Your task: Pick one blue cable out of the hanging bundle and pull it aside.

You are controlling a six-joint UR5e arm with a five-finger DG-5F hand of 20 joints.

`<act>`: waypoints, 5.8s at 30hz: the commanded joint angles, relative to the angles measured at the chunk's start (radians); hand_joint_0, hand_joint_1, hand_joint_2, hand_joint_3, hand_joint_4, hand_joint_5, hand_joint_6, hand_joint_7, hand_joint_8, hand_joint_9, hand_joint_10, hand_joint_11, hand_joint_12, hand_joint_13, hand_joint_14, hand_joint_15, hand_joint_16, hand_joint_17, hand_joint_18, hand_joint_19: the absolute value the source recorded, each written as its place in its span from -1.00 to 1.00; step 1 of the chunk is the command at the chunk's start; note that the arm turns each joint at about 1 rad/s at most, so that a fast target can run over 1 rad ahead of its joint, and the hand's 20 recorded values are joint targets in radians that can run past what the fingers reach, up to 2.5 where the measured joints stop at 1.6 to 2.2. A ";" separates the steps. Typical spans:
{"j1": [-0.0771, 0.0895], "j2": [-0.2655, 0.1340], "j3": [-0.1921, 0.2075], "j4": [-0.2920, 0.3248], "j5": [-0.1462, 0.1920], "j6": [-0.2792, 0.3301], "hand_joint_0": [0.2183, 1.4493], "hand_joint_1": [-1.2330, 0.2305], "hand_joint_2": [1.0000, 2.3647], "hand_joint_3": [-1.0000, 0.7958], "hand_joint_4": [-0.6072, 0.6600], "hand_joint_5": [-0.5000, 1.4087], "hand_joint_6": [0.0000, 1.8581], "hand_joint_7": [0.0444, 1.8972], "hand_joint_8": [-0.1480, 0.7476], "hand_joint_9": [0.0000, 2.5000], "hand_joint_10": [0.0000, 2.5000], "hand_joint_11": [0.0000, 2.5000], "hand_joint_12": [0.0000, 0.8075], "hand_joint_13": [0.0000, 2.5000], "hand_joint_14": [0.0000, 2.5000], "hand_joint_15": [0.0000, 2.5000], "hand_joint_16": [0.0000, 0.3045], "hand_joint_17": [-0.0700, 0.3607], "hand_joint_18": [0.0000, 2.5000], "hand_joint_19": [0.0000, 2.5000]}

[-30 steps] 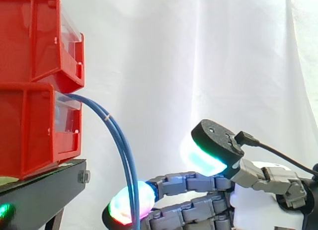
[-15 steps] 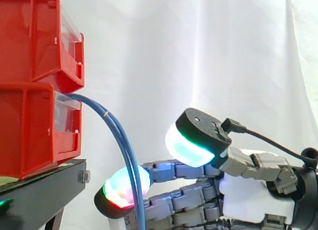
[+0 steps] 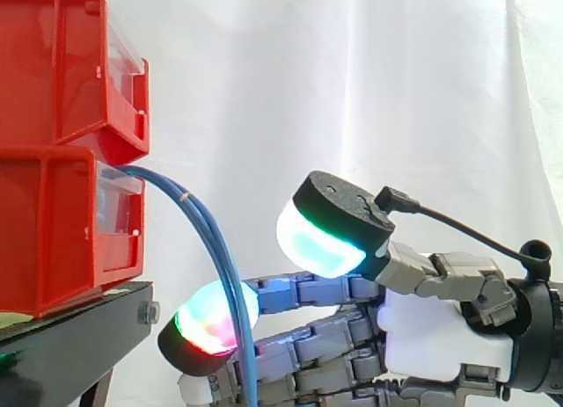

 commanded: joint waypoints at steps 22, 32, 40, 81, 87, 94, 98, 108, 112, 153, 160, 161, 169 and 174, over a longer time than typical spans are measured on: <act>0.033 0.002 0.076 -0.154 -0.009 0.173 -0.43 -0.33 -0.99 -0.32 0.15 -0.57 -0.29 0.17 -0.06 -0.47 -1.00 -0.90 -0.24 -0.78 -1.00 -0.96 -0.68 -0.17 -0.88 -0.83; 0.039 0.011 0.076 -0.192 -0.011 0.228 -0.42 -0.41 -0.99 -0.38 0.20 -0.62 -0.15 -0.11 -0.05 -0.48 -1.00 -0.86 -0.21 -0.76 -1.00 -0.95 -0.68 -0.16 -0.84 -0.81; 0.031 0.010 0.080 -0.186 -0.003 0.282 -0.49 -0.29 -1.00 -0.44 0.21 -0.59 -0.25 0.01 -0.02 -0.45 -1.00 -0.85 -0.18 -0.75 -1.00 -0.94 -0.67 -0.14 -0.83 -0.80; 0.028 -0.079 0.229 -0.367 0.020 0.325 -0.53 -0.22 -1.00 -0.44 0.25 -0.56 -0.44 0.27 0.00 -0.44 -1.00 -0.84 -0.14 -0.72 -1.00 -0.90 -0.65 -0.12 -0.79 -0.74; 0.031 -0.073 0.257 -0.392 0.015 0.318 -0.54 -0.20 -1.00 -0.44 0.26 -0.56 -0.43 0.27 0.01 -0.43 -0.99 -0.84 -0.14 -0.71 -1.00 -0.90 -0.65 -0.12 -0.78 -0.74; 0.036 -0.050 0.266 -0.422 0.020 0.314 -0.53 -0.20 -1.00 -0.44 0.25 -0.56 -0.43 0.27 0.01 -0.43 -0.99 -0.84 -0.15 -0.70 -1.00 -0.90 -0.65 -0.12 -0.77 -0.74; 0.036 -0.047 0.286 -0.445 0.017 0.312 -0.51 -0.21 -1.00 -0.44 0.25 -0.56 -0.43 0.27 0.01 -0.42 -0.99 -0.83 -0.15 -0.70 -1.00 -0.89 -0.66 -0.13 -0.77 -0.74; 0.014 -0.052 0.269 -0.470 0.017 0.288 -0.52 -0.21 -1.00 -0.44 0.25 -0.56 -0.44 0.27 0.00 -0.43 -0.99 -0.83 -0.15 -0.70 -1.00 -0.89 -0.66 -0.13 -0.76 -0.73; 0.011 -0.052 0.212 -0.399 0.021 0.262 -0.52 -0.21 -1.00 -0.44 0.26 -0.56 -0.44 0.28 0.00 -0.43 -0.99 -0.84 -0.15 -0.70 -1.00 -0.89 -0.66 -0.13 -0.76 -0.73; -0.016 -0.050 0.250 -0.396 0.041 0.121 -0.55 -0.14 -1.00 -0.44 0.23 -0.57 -0.38 0.20 0.02 -0.43 -0.99 -0.83 -0.12 -0.68 -1.00 -0.88 -0.64 -0.11 -0.74 -0.72; -0.019 -0.042 0.287 -0.476 0.041 0.121 -0.44 -0.21 -0.99 -0.28 0.16 -0.61 -0.18 -0.01 0.00 -0.41 -0.99 -0.81 -0.18 -0.67 -1.00 -0.87 -0.67 -0.16 -0.73 -0.72; -0.018 -0.039 0.295 -0.497 0.040 0.121 -0.43 -0.22 -0.98 -0.22 0.15 -0.62 -0.12 -0.07 0.01 -0.41 -0.99 -0.80 -0.18 -0.66 -0.99 -0.87 -0.68 -0.16 -0.72 -0.71; -0.022 -0.015 0.304 -0.563 0.044 0.124 -0.30 -0.52 -0.97 -0.15 -0.04 -0.66 -0.04 0.03 0.00 -0.41 -0.99 -0.74 -0.17 -0.61 -0.99 -0.86 -0.68 -0.17 -0.62 -0.70; -0.024 0.005 0.309 -0.600 0.044 0.124 -0.07 -0.56 -1.00 -0.44 -0.16 -0.68 0.01 -0.03 -0.03 -0.40 -0.99 -0.73 -0.18 -0.56 -0.99 -0.84 -0.69 -0.19 -0.54 -0.70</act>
